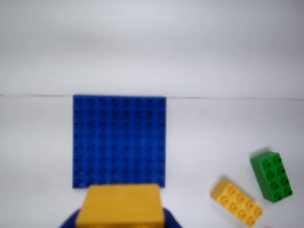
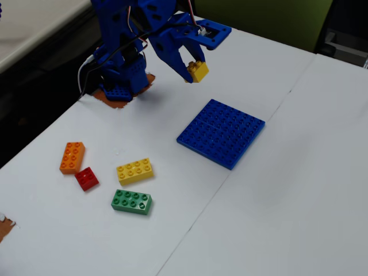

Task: Pick up the 2x2 yellow block and go up the 8x8 blue block.

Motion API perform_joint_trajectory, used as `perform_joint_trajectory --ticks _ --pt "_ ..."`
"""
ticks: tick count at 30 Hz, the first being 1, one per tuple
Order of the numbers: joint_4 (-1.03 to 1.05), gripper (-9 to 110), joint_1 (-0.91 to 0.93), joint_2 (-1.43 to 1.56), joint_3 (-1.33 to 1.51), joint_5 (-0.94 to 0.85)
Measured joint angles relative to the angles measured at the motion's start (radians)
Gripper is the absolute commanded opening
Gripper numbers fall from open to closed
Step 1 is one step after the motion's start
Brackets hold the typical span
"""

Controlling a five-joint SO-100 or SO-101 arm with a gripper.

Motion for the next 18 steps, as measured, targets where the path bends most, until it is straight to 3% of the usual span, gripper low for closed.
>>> perform_joint_trajectory --ticks 7,18 --pt "0.032 1 0.003 -0.321 -0.345 0.009" --pt "0.038 1 -0.046 -0.485 -0.336 -0.006"
